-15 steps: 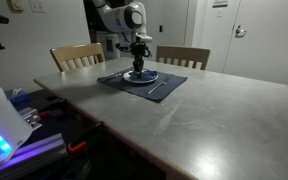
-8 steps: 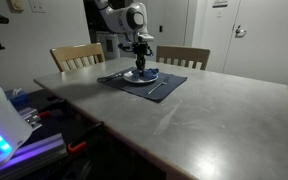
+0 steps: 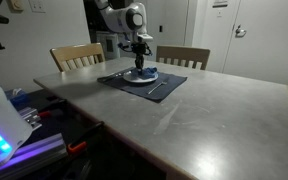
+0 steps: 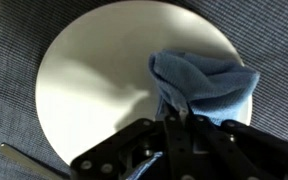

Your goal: Use the cloth to wipe the plate

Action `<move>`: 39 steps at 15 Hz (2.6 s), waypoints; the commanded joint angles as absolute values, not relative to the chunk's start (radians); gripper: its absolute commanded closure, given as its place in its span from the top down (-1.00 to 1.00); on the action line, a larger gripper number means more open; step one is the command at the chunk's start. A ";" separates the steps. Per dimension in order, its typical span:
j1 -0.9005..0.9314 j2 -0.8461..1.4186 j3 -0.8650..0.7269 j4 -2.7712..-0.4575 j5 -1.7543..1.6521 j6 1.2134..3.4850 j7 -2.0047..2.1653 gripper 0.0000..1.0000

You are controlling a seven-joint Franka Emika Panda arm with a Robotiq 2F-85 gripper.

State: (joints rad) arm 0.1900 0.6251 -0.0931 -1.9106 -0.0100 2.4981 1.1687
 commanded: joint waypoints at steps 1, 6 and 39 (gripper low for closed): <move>0.154 0.608 -0.057 -1.934 0.048 2.486 1.105 -0.96; 0.096 0.591 -0.002 -1.938 0.159 2.423 0.967 -0.96; 0.193 0.705 -0.152 -1.800 -0.210 2.345 1.152 -0.96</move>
State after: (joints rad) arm 0.1731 0.6464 -0.1385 -1.8560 -0.1913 2.2880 1.1200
